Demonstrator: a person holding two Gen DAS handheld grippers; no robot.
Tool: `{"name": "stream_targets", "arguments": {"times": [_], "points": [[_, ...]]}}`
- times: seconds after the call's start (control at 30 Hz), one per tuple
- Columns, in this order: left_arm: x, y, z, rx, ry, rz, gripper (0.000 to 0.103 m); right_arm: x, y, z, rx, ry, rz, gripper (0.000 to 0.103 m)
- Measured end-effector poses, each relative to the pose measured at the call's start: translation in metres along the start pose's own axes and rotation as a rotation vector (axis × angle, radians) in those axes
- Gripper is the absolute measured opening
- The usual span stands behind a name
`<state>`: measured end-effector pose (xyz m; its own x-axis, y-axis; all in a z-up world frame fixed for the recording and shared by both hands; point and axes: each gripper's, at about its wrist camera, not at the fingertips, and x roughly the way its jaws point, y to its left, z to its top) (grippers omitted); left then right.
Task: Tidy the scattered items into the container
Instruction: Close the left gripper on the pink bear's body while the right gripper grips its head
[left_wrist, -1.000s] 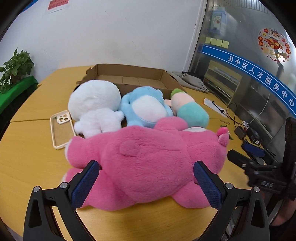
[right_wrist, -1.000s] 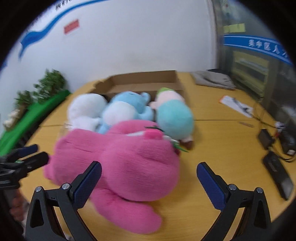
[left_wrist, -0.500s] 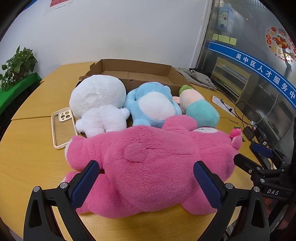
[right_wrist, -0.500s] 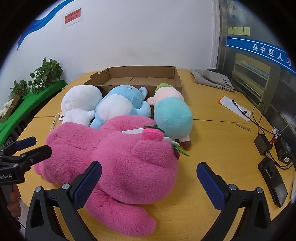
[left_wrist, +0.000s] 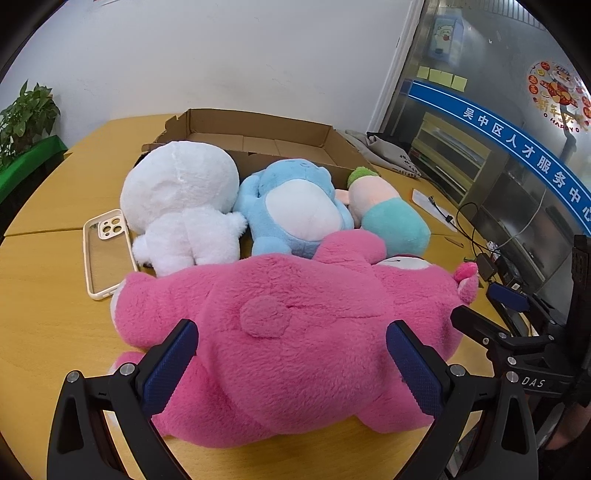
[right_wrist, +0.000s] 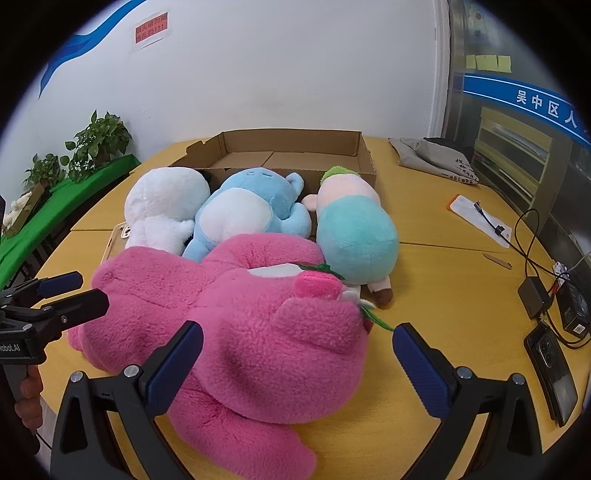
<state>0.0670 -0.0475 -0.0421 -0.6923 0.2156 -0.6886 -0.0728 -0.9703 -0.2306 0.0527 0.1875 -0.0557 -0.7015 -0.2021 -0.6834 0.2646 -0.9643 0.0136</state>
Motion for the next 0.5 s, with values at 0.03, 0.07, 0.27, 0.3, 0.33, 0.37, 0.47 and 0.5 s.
{"name": "stream_targets", "arguments": {"times": [0.03,0.07,0.27,0.3,0.33,0.37,0.47,0.5], "points": [[0.001,0.001,0.0,-0.002,0.002,-0.007,0.103,0.001,-0.001,0.001,0.002,-0.001,0.0,0.102],[0.002,0.001,0.001,-0.003,0.005,-0.013,0.103,0.001,-0.002,0.001,0.003,-0.002,-0.001,0.102],[0.014,0.011,0.004,-0.032,0.03,-0.058,0.103,0.006,-0.004,0.003,0.005,0.003,0.0,0.102],[0.017,0.013,0.004,-0.037,0.036,-0.067,0.103,0.007,-0.004,0.003,0.004,0.004,0.0,0.102],[0.021,0.015,0.004,-0.043,0.044,-0.079,0.103,0.007,-0.004,0.004,0.004,0.004,0.002,0.102],[0.024,0.017,0.004,-0.047,0.051,-0.088,0.103,0.008,-0.004,0.004,0.004,0.002,0.004,0.102],[0.034,0.02,0.003,-0.054,0.072,-0.101,0.103,0.012,-0.005,0.004,0.002,0.005,0.001,0.102],[0.037,0.02,0.002,-0.055,0.077,-0.102,0.103,0.014,-0.006,0.004,0.004,0.008,0.001,0.102]]}}
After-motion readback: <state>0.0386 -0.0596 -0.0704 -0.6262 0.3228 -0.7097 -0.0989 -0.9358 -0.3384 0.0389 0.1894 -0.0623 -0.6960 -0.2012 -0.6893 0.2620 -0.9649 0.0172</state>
